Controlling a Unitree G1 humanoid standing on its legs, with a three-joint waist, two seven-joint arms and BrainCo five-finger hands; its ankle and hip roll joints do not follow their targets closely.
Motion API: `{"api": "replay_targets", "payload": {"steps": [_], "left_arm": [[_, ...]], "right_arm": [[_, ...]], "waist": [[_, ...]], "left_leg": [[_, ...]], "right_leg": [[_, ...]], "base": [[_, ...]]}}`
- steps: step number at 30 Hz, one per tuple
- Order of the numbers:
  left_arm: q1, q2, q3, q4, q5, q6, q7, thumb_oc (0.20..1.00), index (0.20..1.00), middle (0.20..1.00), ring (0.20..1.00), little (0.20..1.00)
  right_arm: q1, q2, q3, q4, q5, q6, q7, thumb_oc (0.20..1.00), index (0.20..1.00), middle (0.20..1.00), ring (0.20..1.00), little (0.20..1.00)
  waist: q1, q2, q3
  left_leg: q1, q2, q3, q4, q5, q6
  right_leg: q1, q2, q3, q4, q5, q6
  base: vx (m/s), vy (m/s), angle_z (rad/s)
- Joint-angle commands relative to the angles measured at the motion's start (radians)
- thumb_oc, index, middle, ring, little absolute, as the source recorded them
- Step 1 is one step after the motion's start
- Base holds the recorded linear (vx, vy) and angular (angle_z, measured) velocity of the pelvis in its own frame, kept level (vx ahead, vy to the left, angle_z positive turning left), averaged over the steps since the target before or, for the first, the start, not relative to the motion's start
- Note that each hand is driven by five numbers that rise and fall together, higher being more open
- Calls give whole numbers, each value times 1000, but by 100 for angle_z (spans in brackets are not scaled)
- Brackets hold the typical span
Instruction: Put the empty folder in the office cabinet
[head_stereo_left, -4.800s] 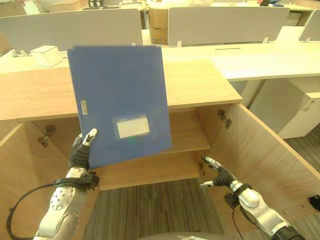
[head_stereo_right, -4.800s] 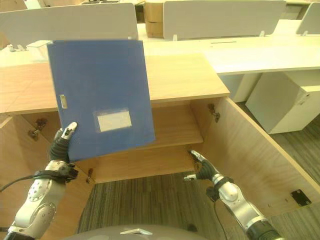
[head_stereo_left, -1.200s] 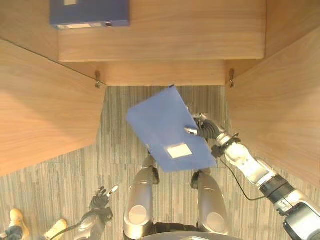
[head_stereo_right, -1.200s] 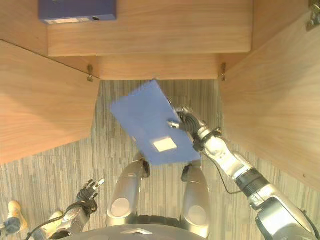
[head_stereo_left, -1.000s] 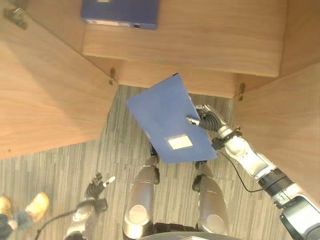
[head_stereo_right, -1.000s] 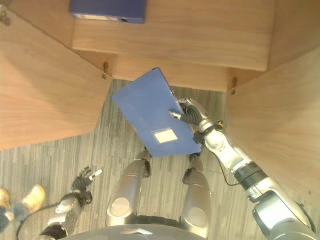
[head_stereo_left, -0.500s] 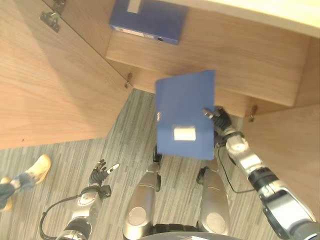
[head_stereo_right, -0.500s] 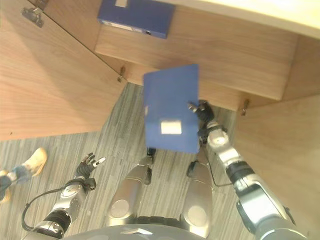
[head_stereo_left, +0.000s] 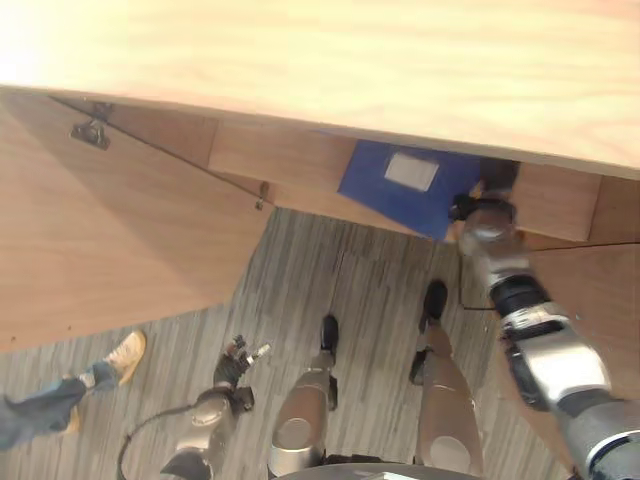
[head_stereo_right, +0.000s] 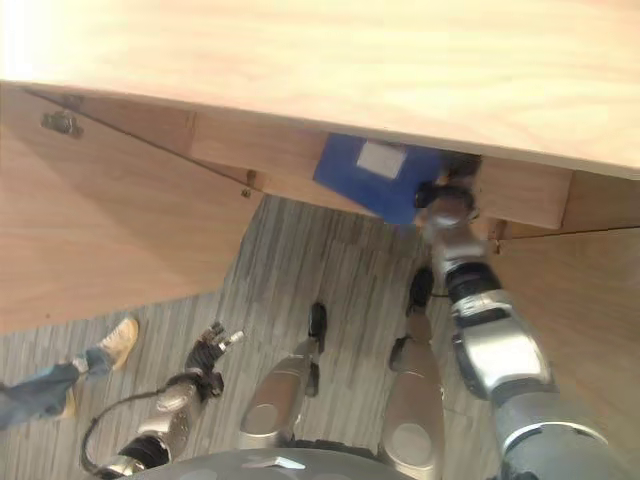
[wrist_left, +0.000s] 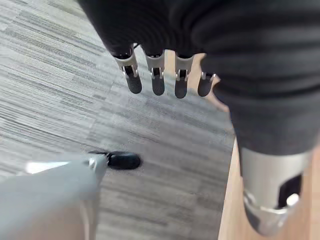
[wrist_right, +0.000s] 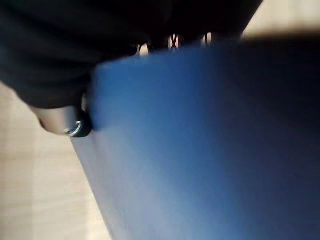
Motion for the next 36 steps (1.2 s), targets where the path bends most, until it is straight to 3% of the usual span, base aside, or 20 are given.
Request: {"api": "replay_targets", "payload": {"steps": [1,3,4,6,7,11,15,19,27,31,33,36], "left_arm": [[0,86,-13,-22,-4,-31,14,1000,1000,1000,1000,1000],[-3,83,-21,-19,-5,-32,15,1000,1000,1000,1000,1000],[-5,73,-46,-13,-4,-29,16,1000,1000,1000,1000,1000],[-7,73,-47,-12,-4,-30,16,1000,1000,1000,1000,1000],[-9,59,-90,5,11,-32,21,1000,1000,1000,1000,1000],[-8,56,-122,-1,17,-41,18,1000,1000,1000,1000,1000],[-8,57,-137,-7,15,-47,19,1000,1000,1000,1000,1000],[-11,61,-162,-3,29,-53,24,1000,1000,1000,1000,1000],[-6,63,-166,16,35,-64,25,1000,1000,1000,1000,1000],[-6,63,-169,13,33,-64,23,1000,1000,1000,1000,1000],[-6,67,-170,21,34,-69,19,1000,1000,1000,1000,1000],[-11,69,-171,21,35,-70,19,1000,1000,1000,1000,1000]], "right_arm": [[-53,-37,9,-29,18,-141,-79,200,200,200,200,200],[-69,-31,-3,-14,30,-152,-100,200,200,200,200,200],[-91,-9,-39,20,87,-185,-135,200,200,200,200,200],[-93,-10,-40,23,89,-187,-134,200,200,200,200,200],[-158,5,-113,127,237,-262,-188,200,200,200,200,200],[-232,-54,-165,229,271,-289,-256,200,200,200,200,200],[-278,-71,-201,285,395,-312,-221,200,200,200,200,200],[-372,-154,-219,416,590,-312,-170,200,200,200,200,200],[-439,-272,-187,476,630,-291,-149,200,200,200,200,200],[-447,-284,-179,478,628,-288,-147,200,200,200,200,200],[-493,-340,-113,499,567,-251,-149,200,200,200,200,200],[-514,-348,-86,503,550,-247,-147,200,200,200,200,200]], "waist": [[41,-36,-25],[43,-27,-30],[56,-4,-42],[54,-8,-43],[72,20,-65],[95,39,-87],[107,45,-98],[122,53,-109],[146,78,-104],[149,83,-103],[169,107,-100],[174,114,-99]], "left_leg": [[3,-16,-27,131,-137,16],[6,-17,-25,124,-136,16],[15,-13,-20,114,-136,14],[11,-18,-21,109,-128,15],[22,-21,-21,90,-120,14],[26,-32,-25,71,-111,17],[30,-33,-28,65,-113,16],[30,-34,-29,61,-112,10],[12,-27,-31,49,-90,0],[9,-25,-31,45,-83,-2],[-8,-14,-27,24,-52,-10],[-17,-10,-25,19,-45,-13]], "right_leg": [[-12,-100,30,-39,32,128],[-12,-97,33,-40,29,127],[-12,-85,35,-40,21,126],[-16,-91,36,-41,26,126],[-15,-87,40,-46,22,128],[-13,-96,38,-49,22,134],[-12,-100,37,-49,21,135],[-18,-107,34,-47,24,140],[-48,-106,35,-40,18,140],[-55,-104,36,-36,16,139],[-98,-96,35,-10,1,133],[-115,-92,38,0,-4,131]], "base": [[19,-4,-14],[40,20,-3],[39,33,2],[11,32,-1],[49,78,-3],[40,46,1],[15,11,6],[4,-1,1],[0,0,0],[7,-10,4],[21,-50,-1],[4,-16,0]]}}
